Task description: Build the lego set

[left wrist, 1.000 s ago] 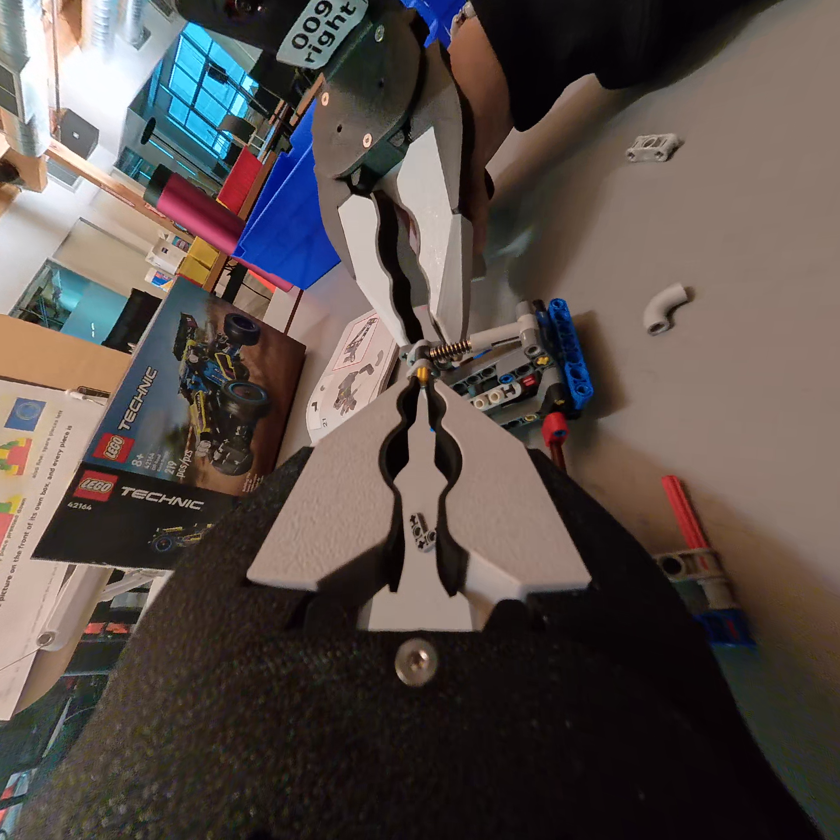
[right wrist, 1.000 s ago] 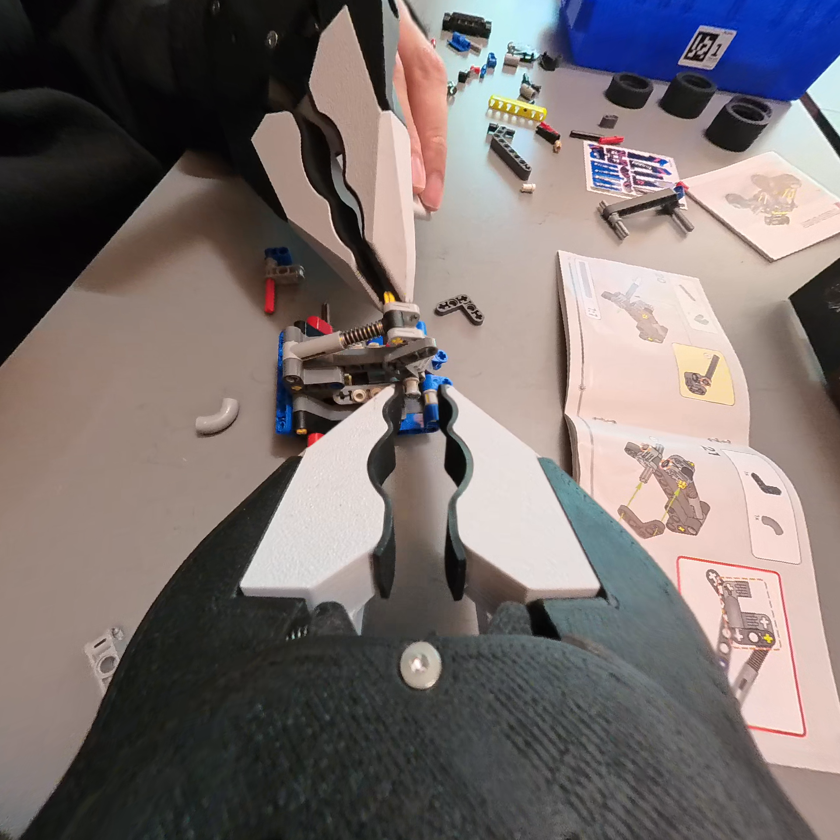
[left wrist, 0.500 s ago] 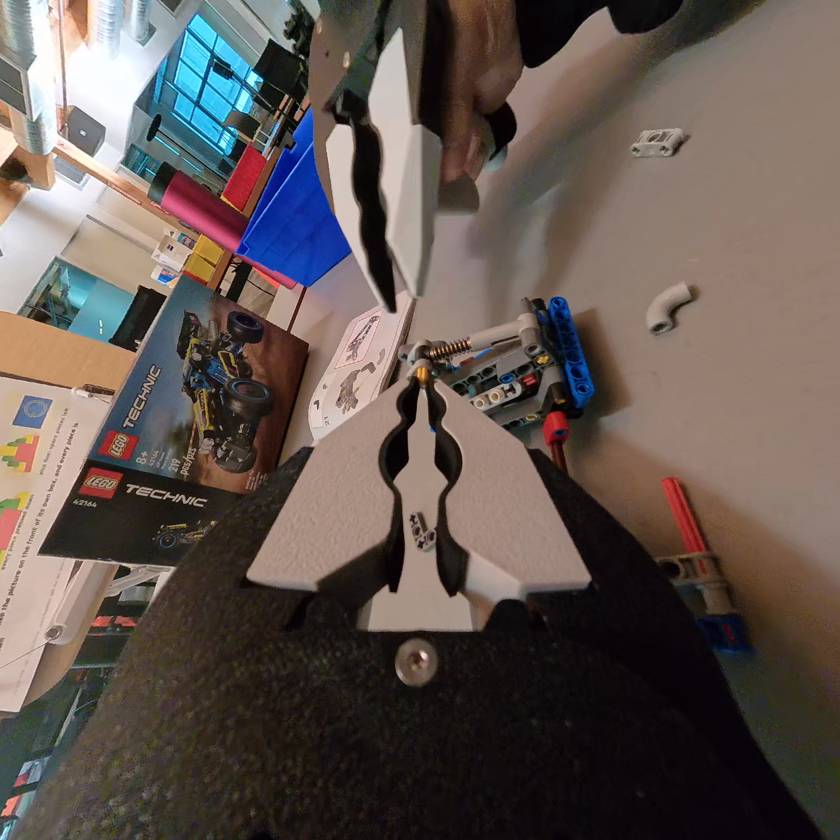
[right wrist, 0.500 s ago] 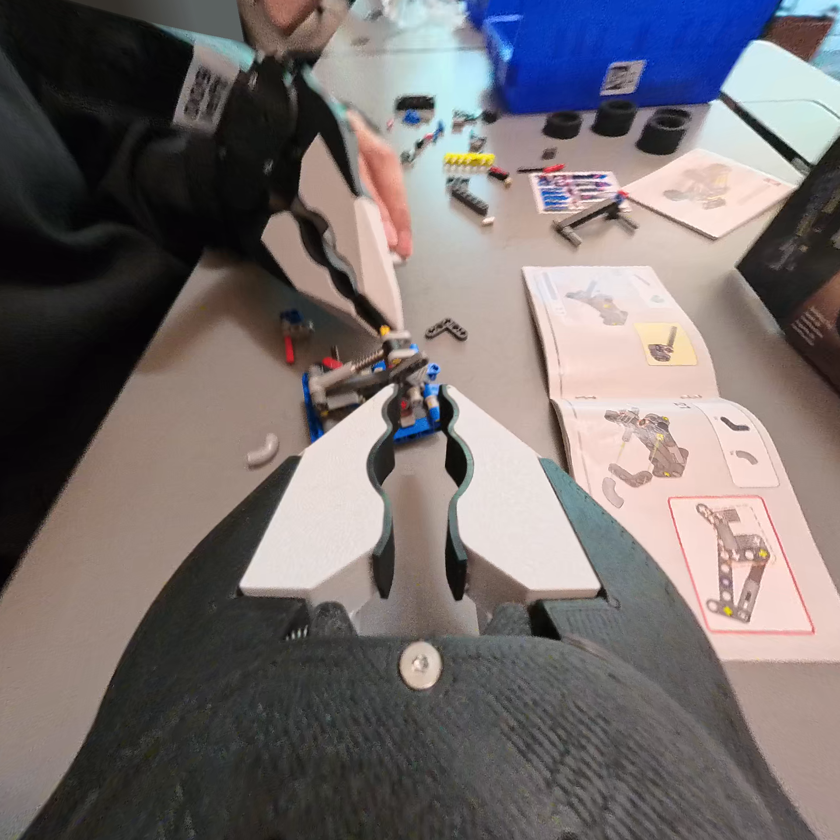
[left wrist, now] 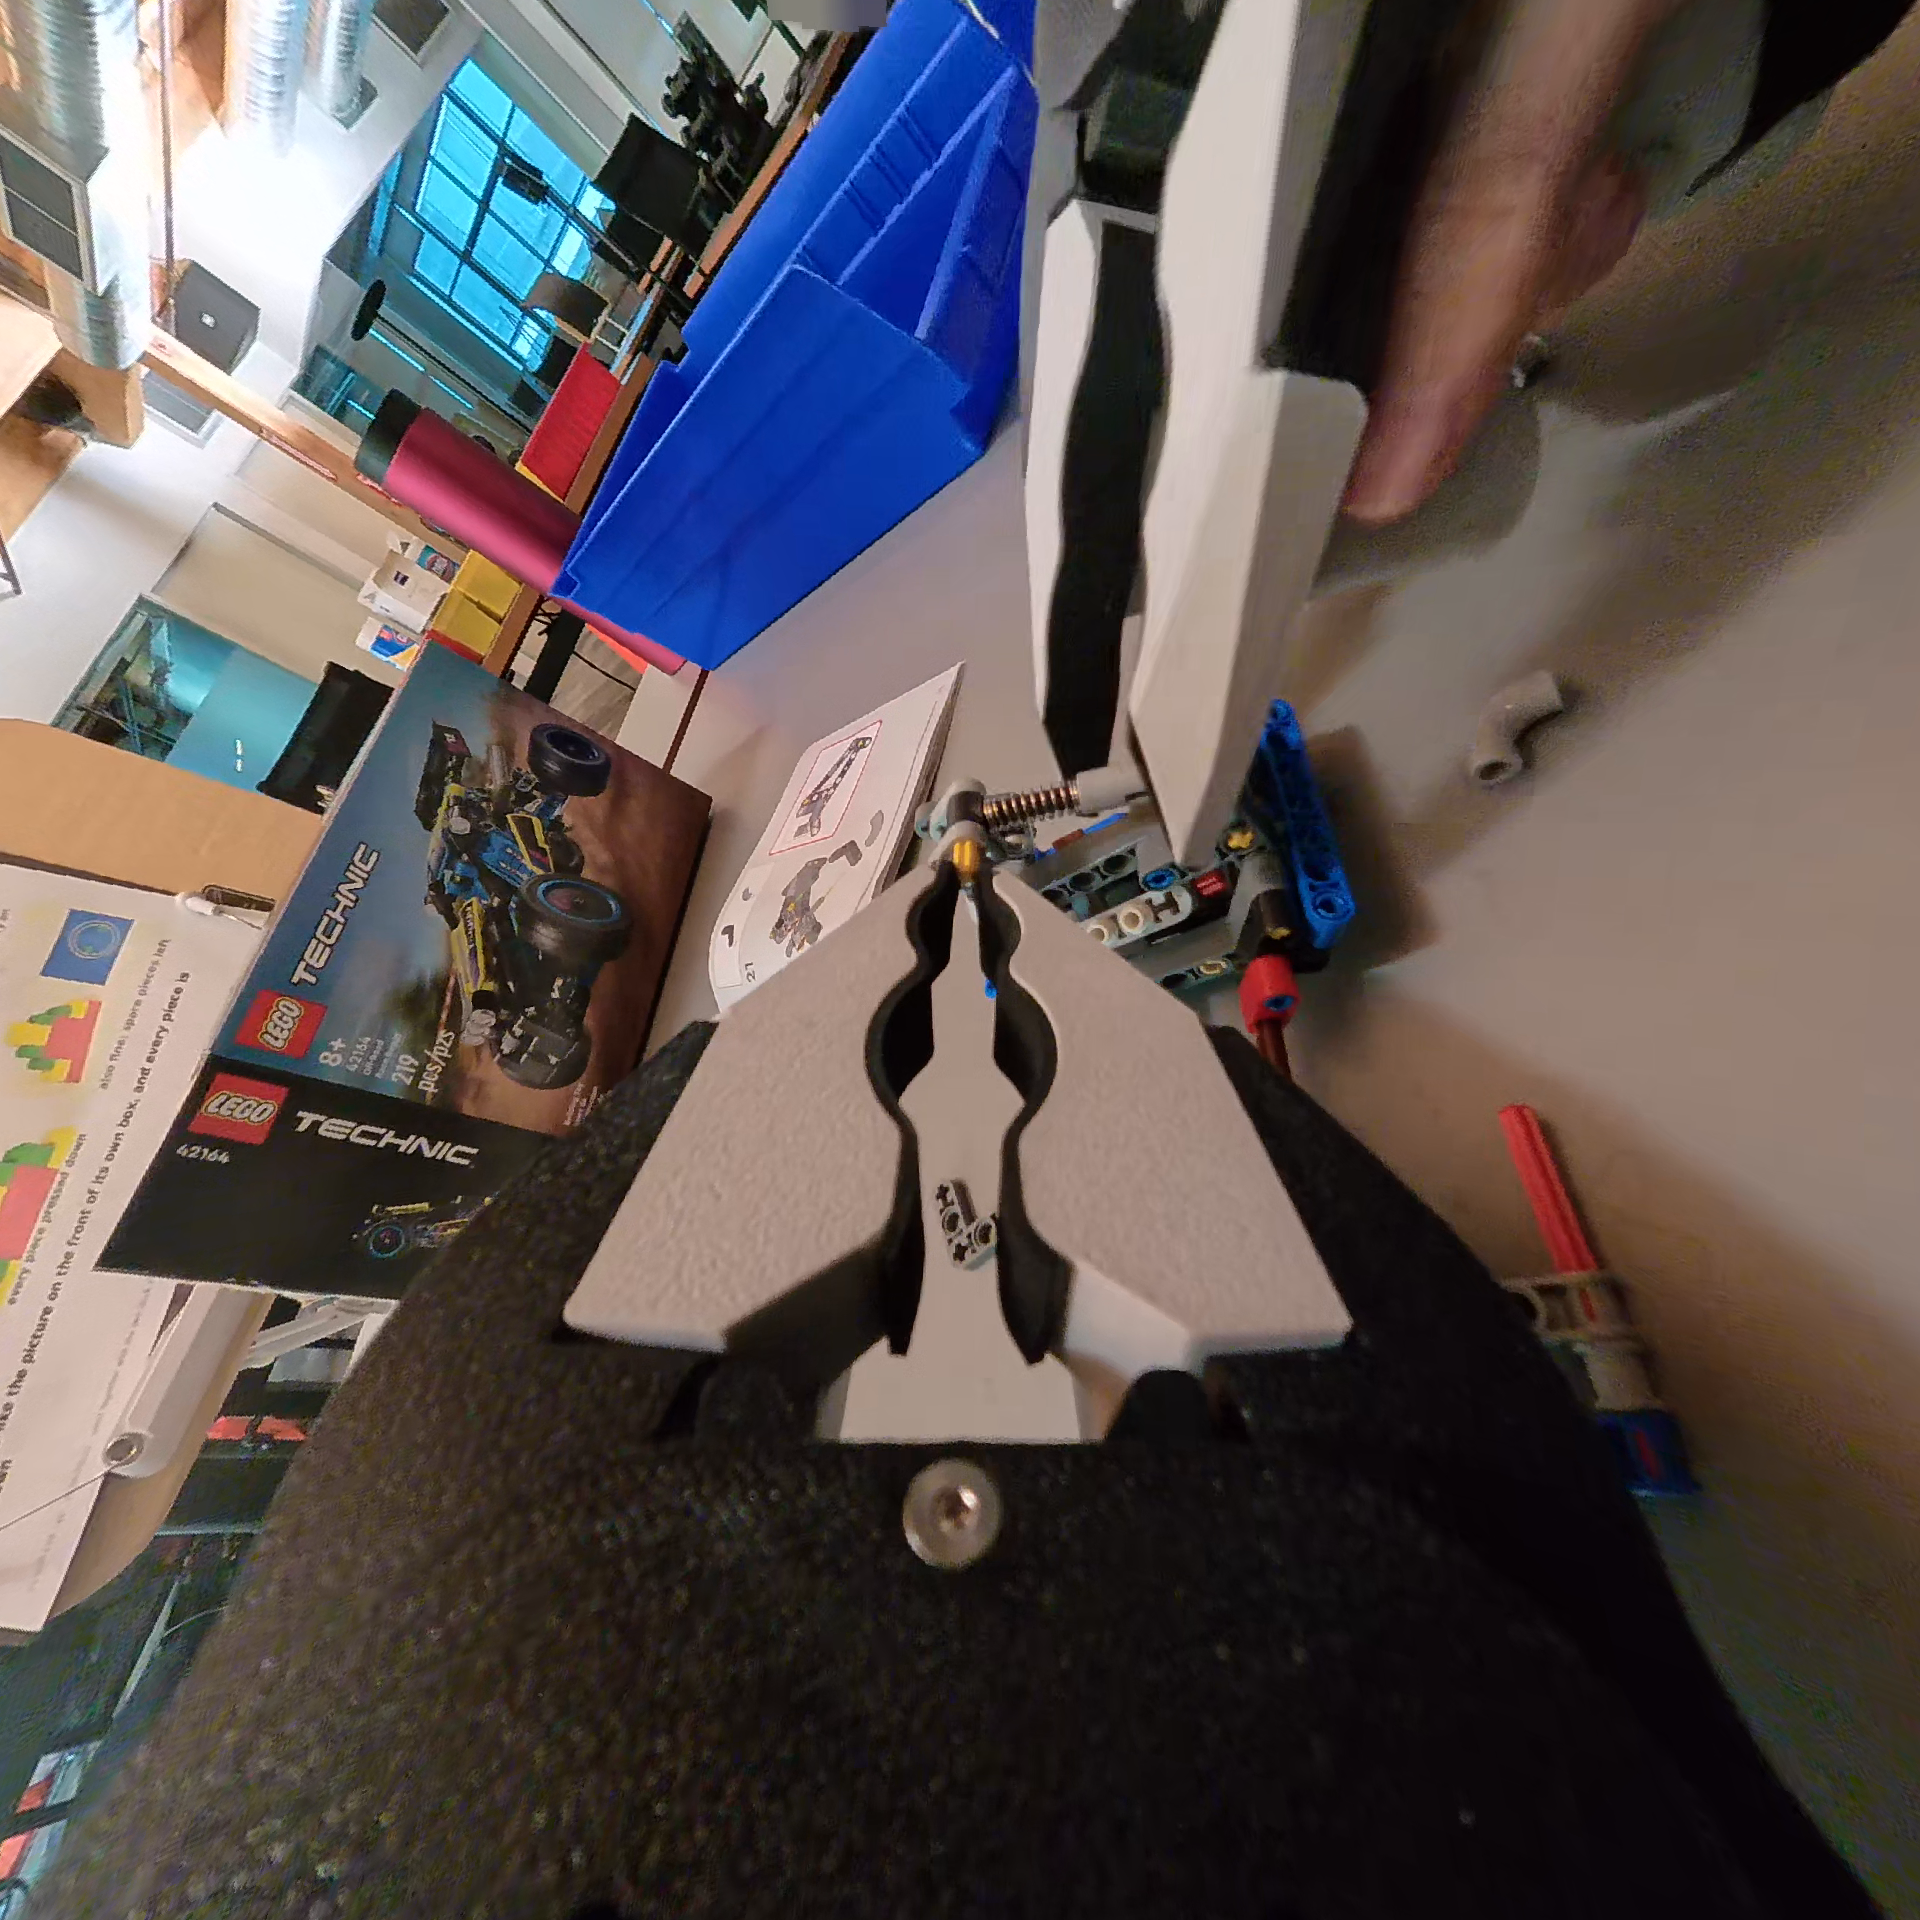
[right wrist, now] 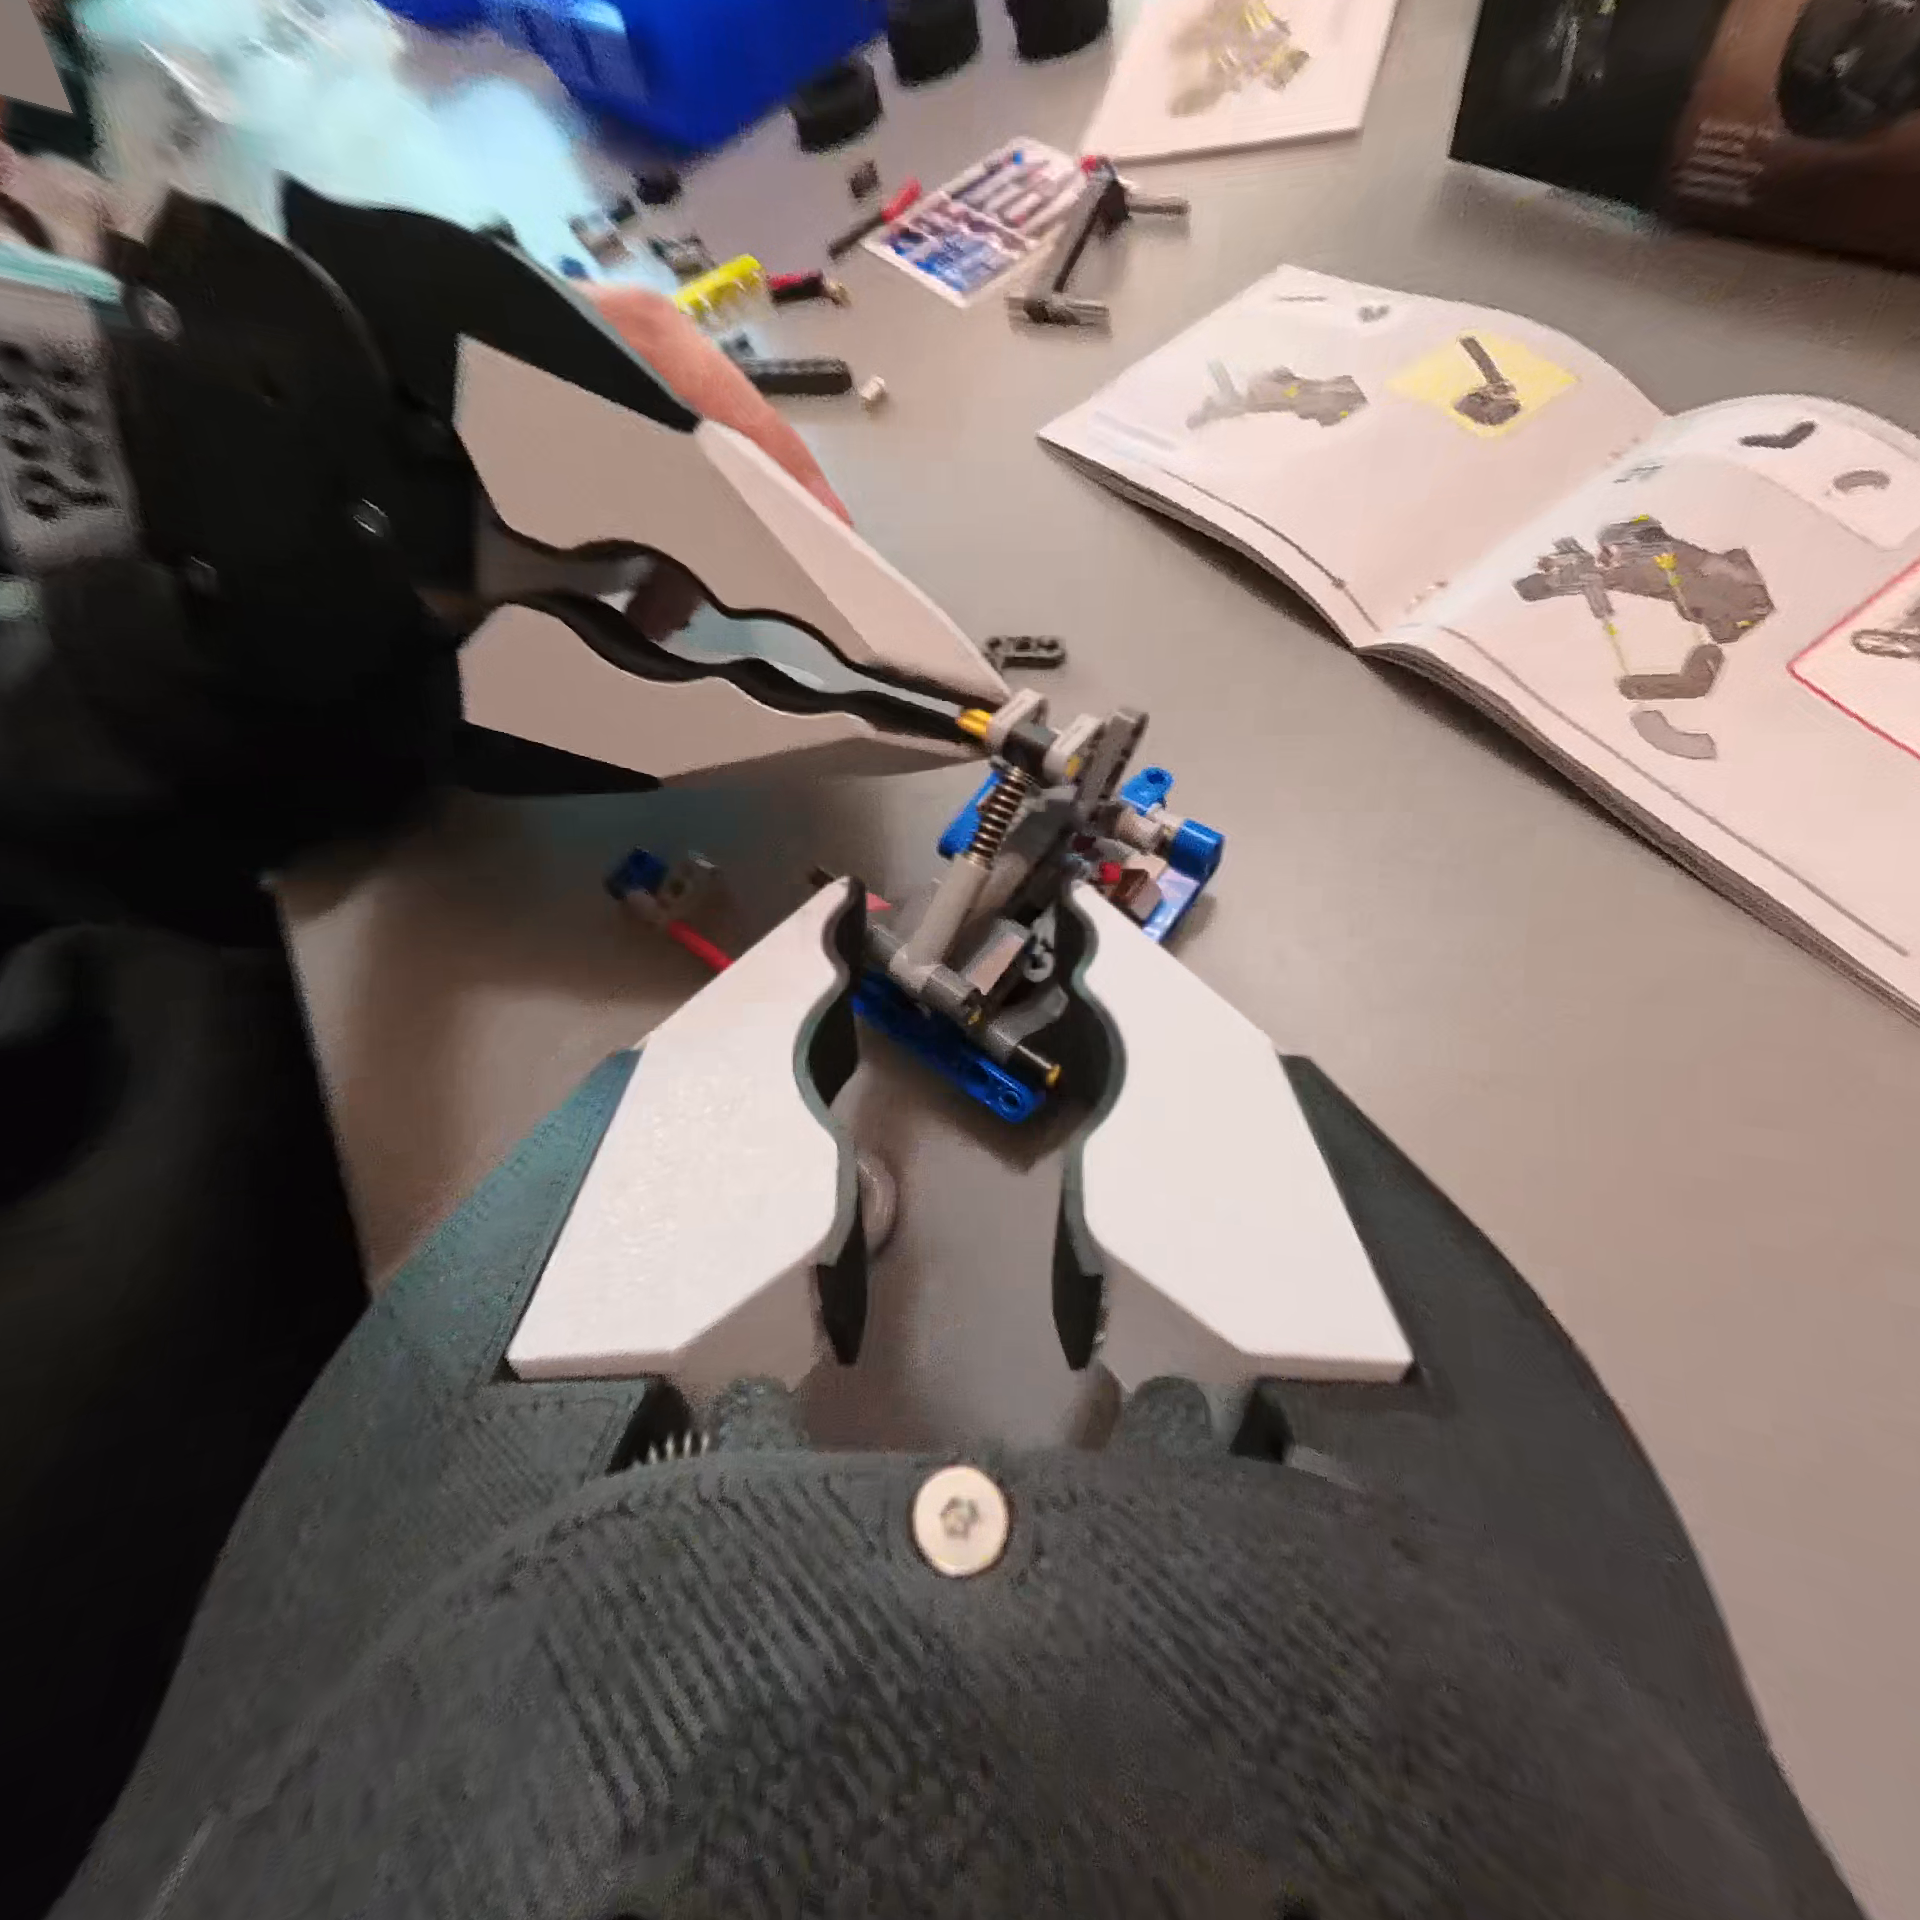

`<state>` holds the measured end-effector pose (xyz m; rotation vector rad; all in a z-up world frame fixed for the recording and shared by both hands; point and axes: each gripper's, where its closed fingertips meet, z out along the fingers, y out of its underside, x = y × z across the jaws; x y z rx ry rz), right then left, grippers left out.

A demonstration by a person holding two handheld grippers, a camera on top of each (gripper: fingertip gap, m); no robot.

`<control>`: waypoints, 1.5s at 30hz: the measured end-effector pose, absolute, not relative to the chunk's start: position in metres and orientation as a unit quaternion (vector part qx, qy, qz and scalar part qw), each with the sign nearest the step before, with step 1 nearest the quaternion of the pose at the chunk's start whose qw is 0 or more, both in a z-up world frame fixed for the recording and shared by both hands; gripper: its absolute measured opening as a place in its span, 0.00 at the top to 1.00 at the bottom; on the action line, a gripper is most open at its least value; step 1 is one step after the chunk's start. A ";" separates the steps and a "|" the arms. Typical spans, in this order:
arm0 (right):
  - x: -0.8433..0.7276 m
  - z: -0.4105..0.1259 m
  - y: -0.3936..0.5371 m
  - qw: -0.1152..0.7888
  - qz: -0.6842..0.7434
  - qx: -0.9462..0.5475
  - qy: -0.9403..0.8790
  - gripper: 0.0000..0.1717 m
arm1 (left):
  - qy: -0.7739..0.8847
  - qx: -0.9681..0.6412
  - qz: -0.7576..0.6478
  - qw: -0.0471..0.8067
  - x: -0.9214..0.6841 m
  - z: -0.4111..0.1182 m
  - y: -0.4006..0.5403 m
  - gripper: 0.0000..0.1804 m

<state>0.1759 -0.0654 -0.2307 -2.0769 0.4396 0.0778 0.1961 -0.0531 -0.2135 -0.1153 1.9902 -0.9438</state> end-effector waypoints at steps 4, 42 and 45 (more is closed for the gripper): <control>0.183 -0.230 -0.065 0.470 -0.023 -0.865 0.174 0.81 | 0.805 -0.048 -0.384 0.449 0.195 -0.213 -0.053 1.00; 0.193 -0.211 -0.061 0.503 -0.030 -0.841 0.197 0.93 | 0.808 -0.036 -0.370 0.456 0.191 -0.214 -0.058 0.99; 0.192 -0.212 -0.062 0.504 -0.034 -0.842 0.192 0.94 | 0.810 -0.037 -0.370 0.454 0.191 -0.215 -0.058 1.00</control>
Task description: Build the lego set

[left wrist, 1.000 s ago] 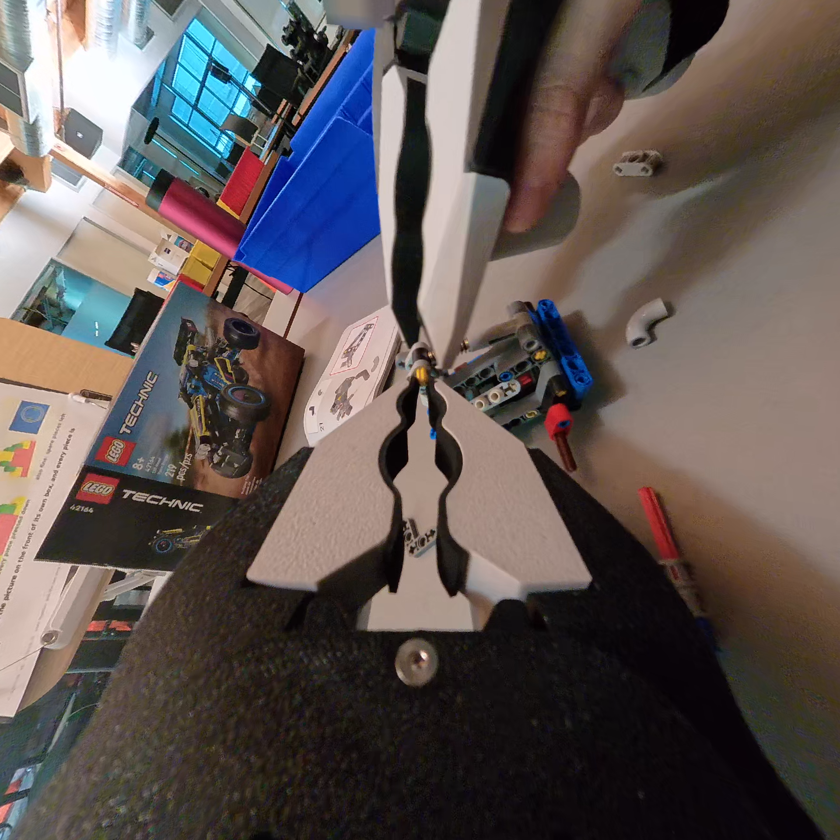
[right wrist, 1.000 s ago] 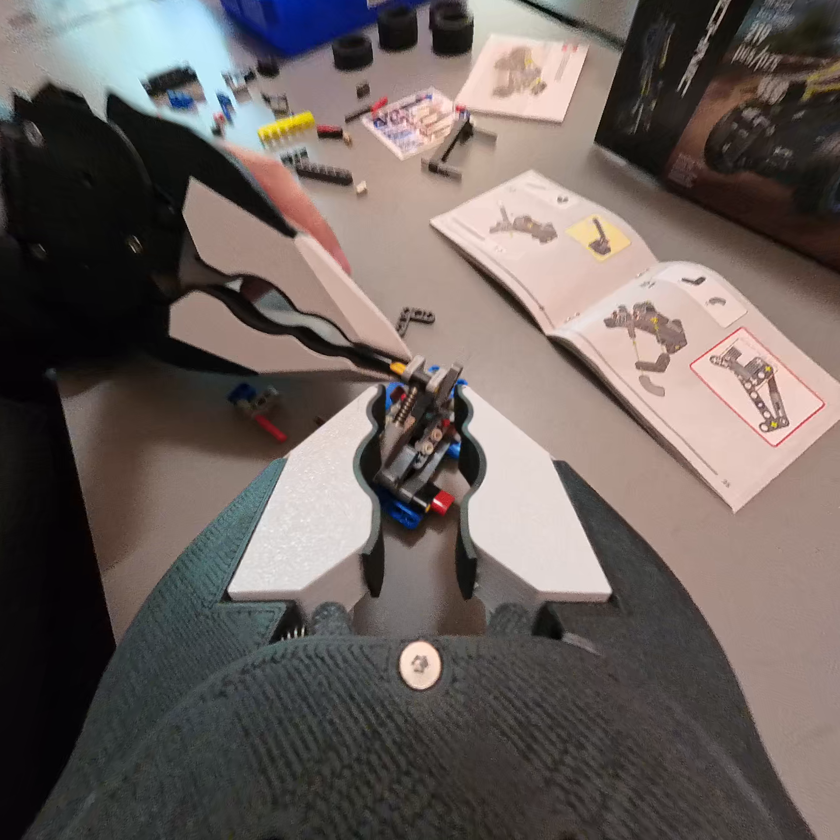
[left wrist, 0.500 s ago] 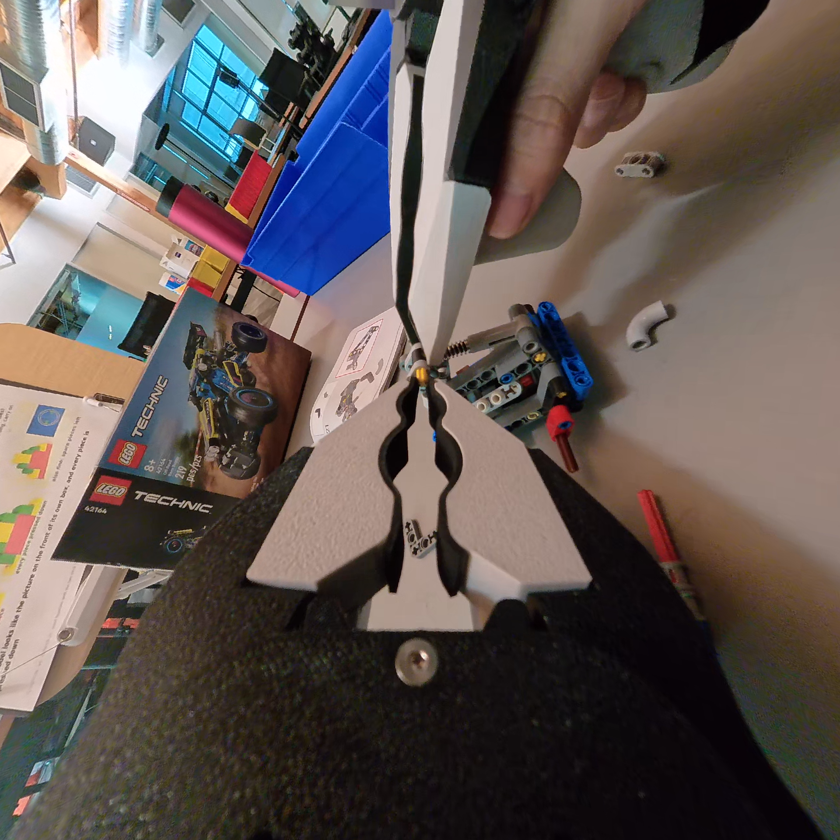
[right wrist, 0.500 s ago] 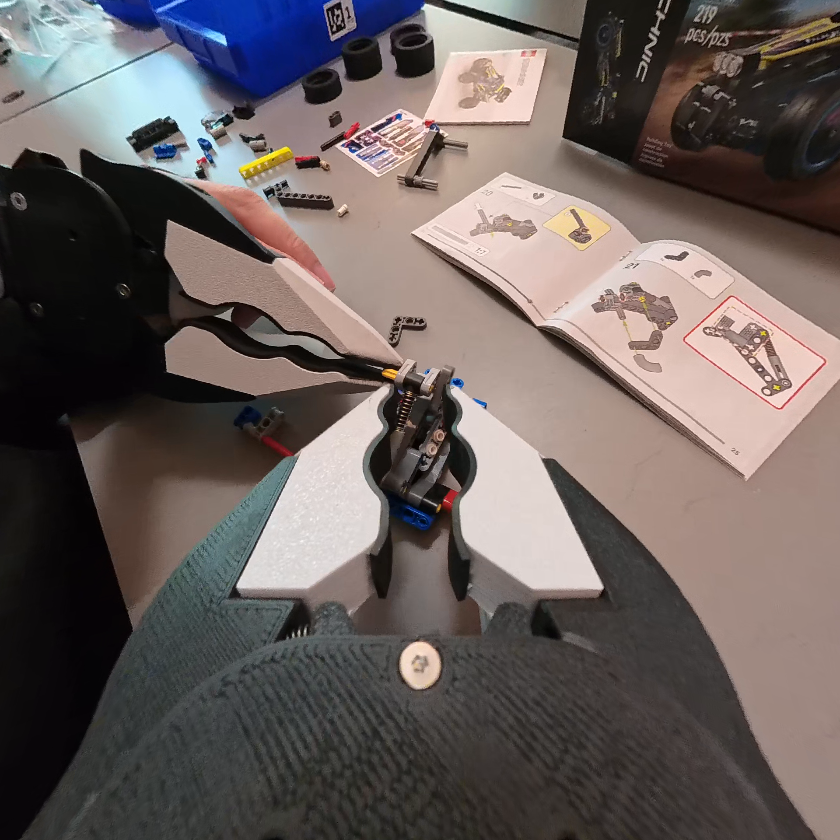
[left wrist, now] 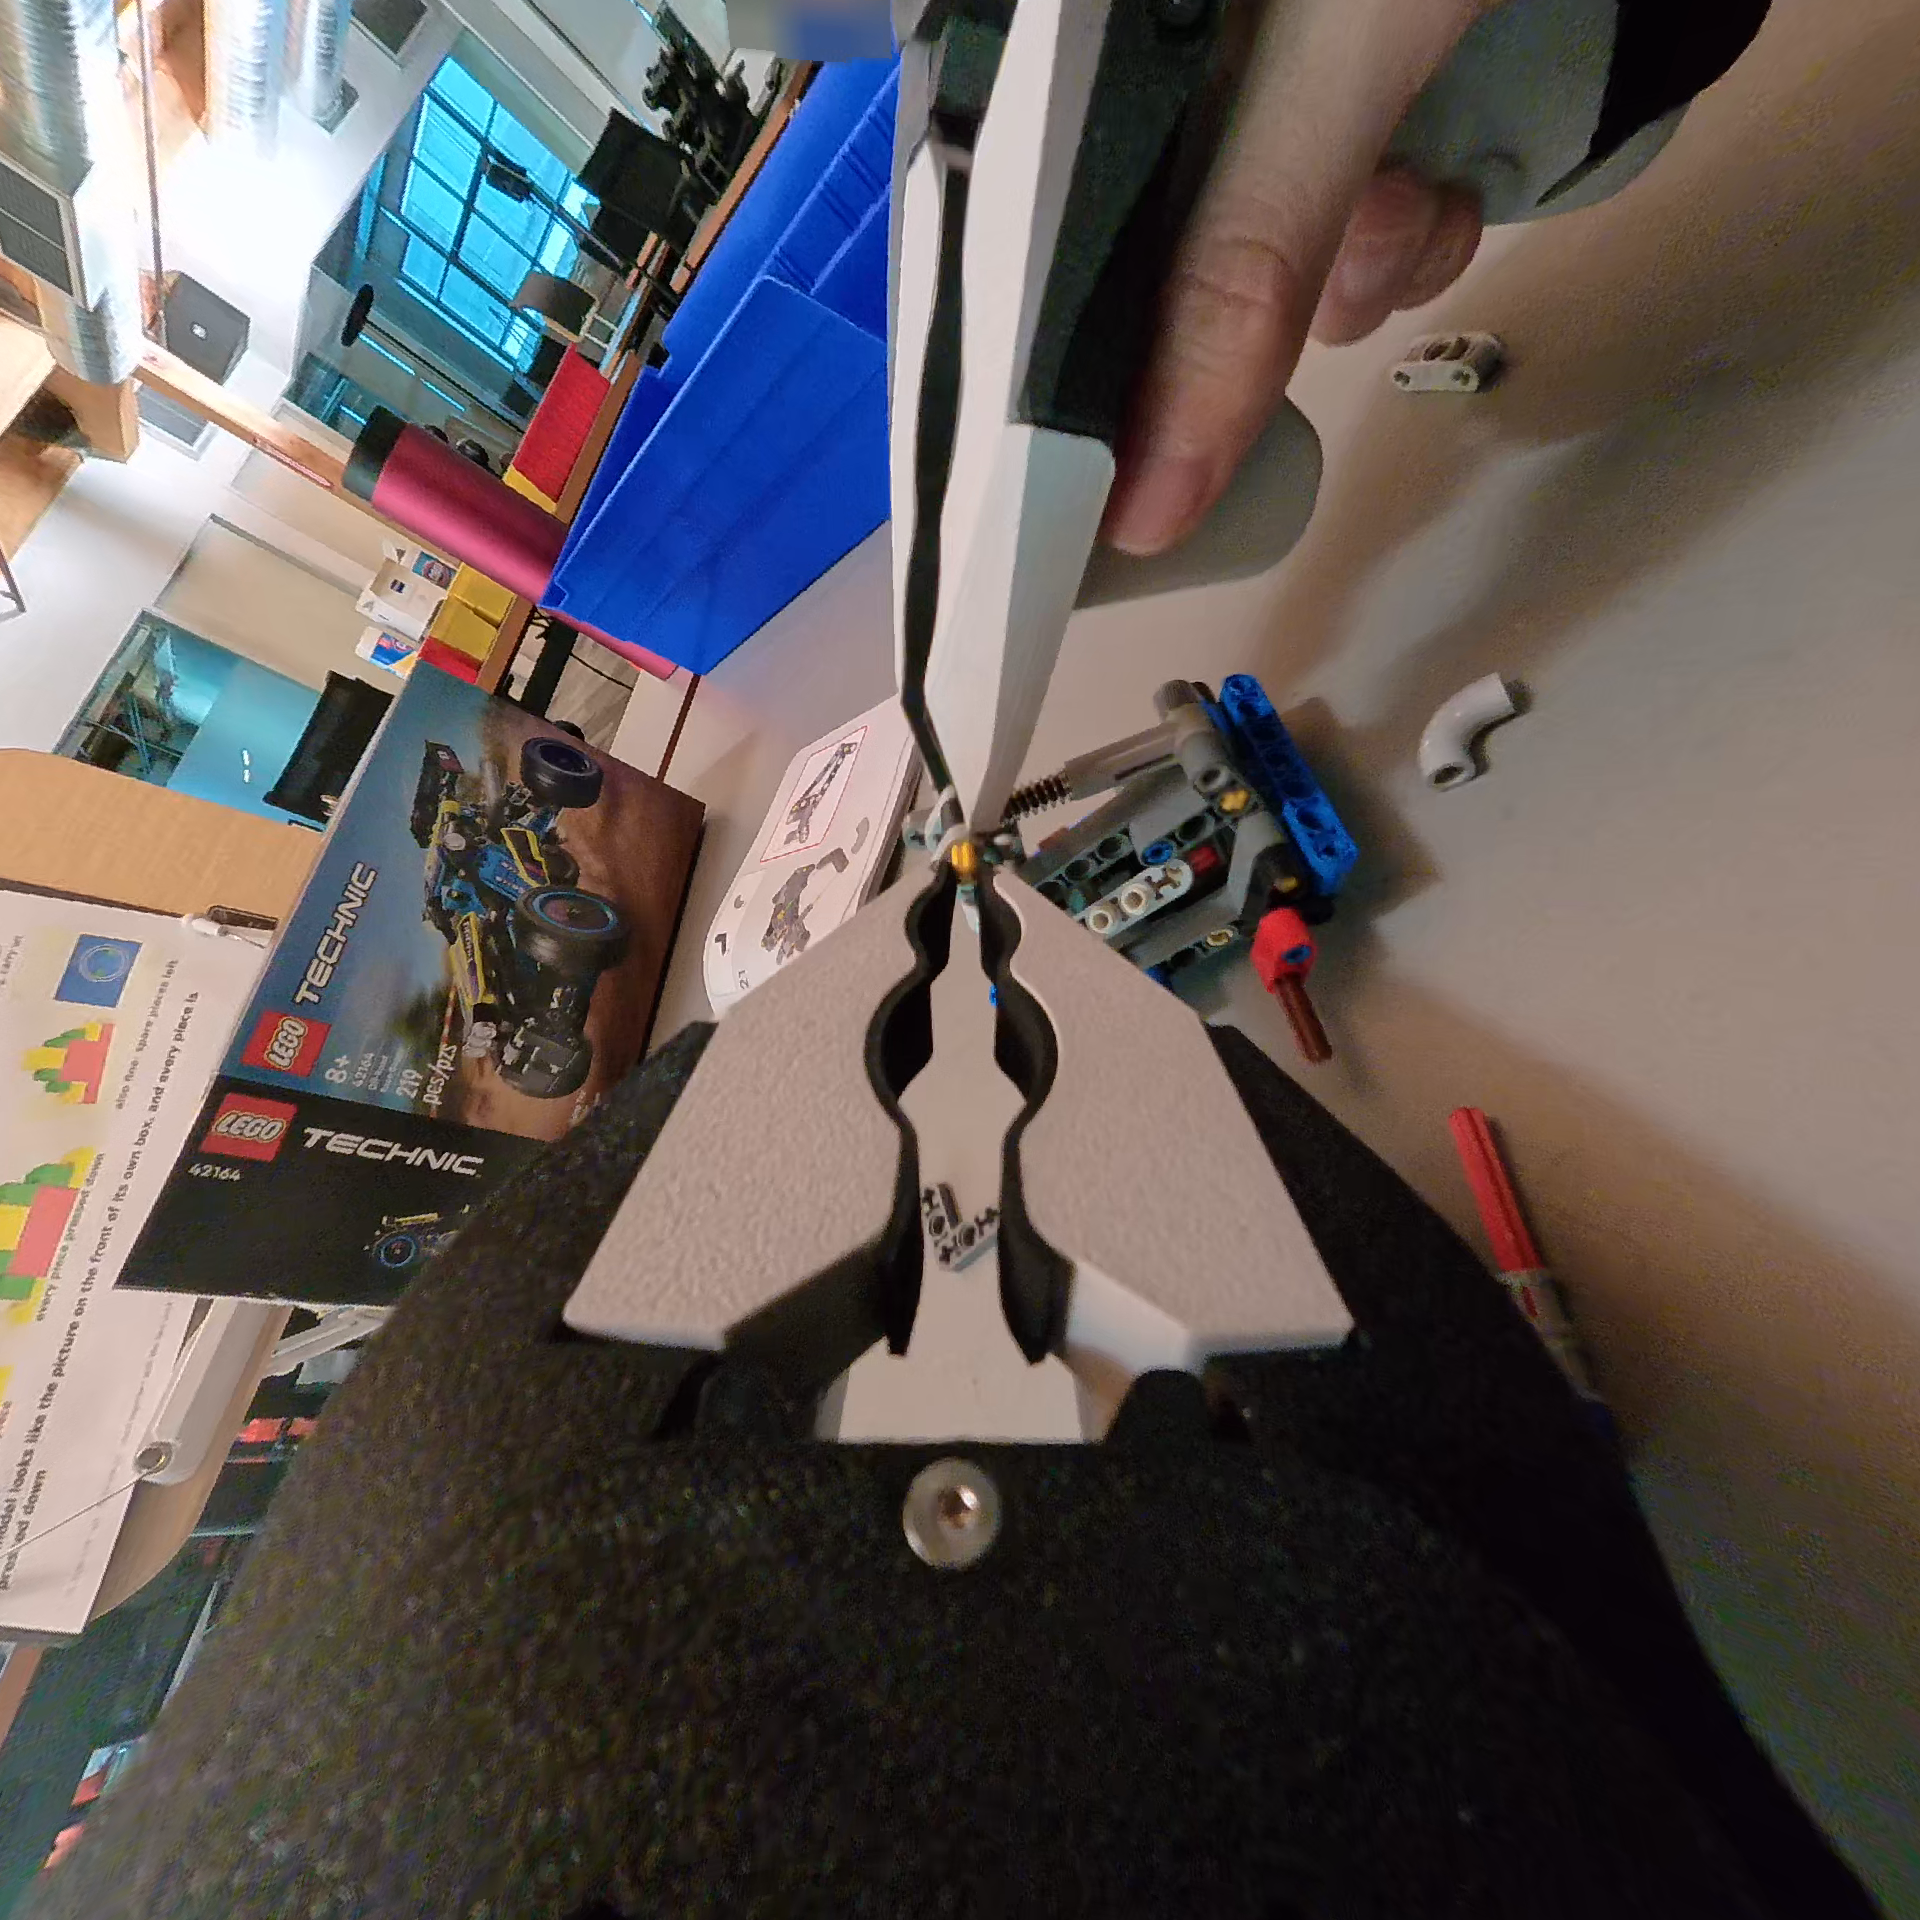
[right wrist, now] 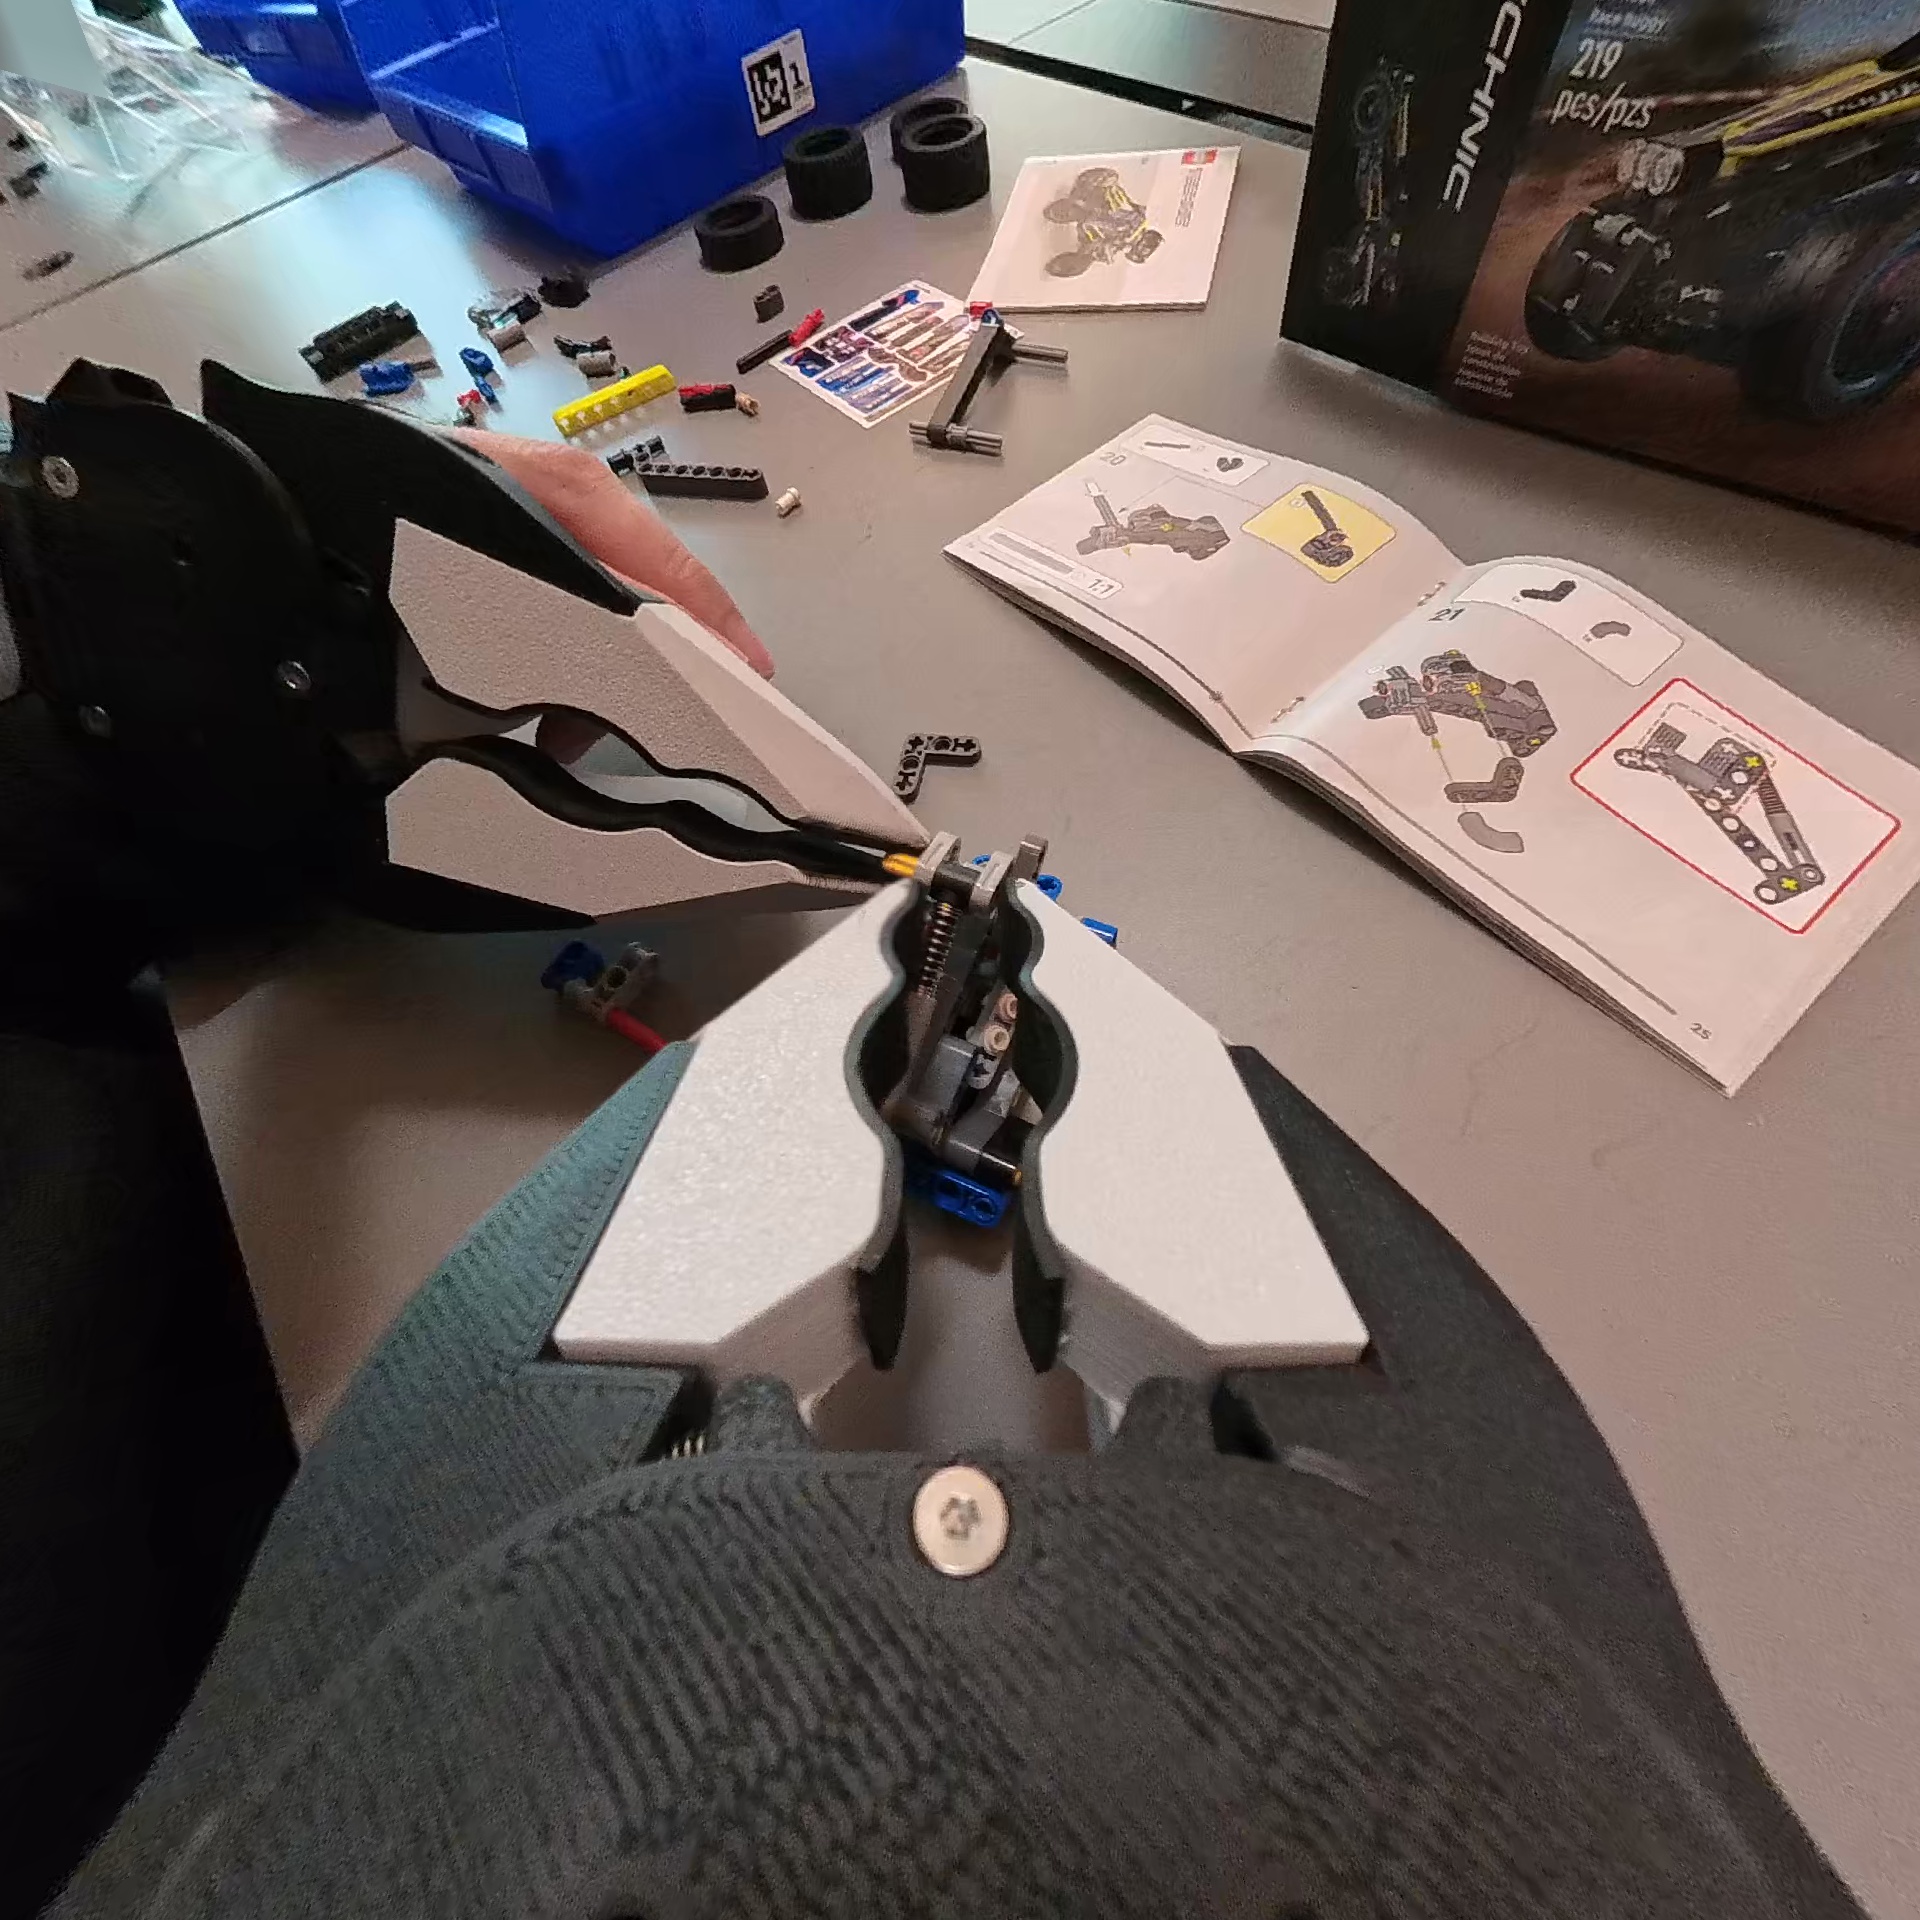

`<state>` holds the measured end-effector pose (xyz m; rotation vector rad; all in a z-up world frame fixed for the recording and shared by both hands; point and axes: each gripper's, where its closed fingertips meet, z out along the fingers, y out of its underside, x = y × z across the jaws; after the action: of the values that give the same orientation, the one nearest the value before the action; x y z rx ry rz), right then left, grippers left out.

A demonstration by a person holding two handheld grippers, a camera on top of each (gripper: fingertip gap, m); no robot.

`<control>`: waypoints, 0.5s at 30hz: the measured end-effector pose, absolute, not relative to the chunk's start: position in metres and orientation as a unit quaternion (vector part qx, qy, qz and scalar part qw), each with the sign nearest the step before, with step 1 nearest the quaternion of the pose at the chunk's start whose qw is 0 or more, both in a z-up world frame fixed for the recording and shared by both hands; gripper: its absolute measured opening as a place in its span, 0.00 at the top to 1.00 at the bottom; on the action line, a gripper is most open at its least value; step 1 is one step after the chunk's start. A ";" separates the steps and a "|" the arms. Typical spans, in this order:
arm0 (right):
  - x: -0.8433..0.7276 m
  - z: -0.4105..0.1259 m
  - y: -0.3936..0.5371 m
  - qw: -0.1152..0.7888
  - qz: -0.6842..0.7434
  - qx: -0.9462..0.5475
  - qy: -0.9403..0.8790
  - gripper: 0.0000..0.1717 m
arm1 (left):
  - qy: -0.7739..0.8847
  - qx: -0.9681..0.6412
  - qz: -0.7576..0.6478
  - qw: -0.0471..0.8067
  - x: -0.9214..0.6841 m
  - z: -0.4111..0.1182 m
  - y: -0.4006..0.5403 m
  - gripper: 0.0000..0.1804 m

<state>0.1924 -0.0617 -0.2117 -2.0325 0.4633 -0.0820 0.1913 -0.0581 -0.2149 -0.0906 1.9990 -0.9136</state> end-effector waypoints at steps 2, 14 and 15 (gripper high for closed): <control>0.192 -0.211 -0.063 0.504 -0.039 -0.843 0.185 0.95 | 0.809 -0.038 -0.377 0.449 0.190 -0.215 -0.059 0.99; 0.178 -0.203 -0.062 0.536 -0.004 -0.835 0.123 0.96 | 0.816 -0.141 -0.442 0.345 0.186 -0.212 -0.014 0.89; 0.174 -0.202 -0.061 0.542 0.005 -0.833 0.109 0.96 | 0.825 -0.169 -0.441 0.309 0.186 -0.219 -0.006 0.88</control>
<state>0.1744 -0.0613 -0.2018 -1.9787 0.2595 0.0121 0.1855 -0.0058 -0.2190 -0.4468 2.1810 -1.1663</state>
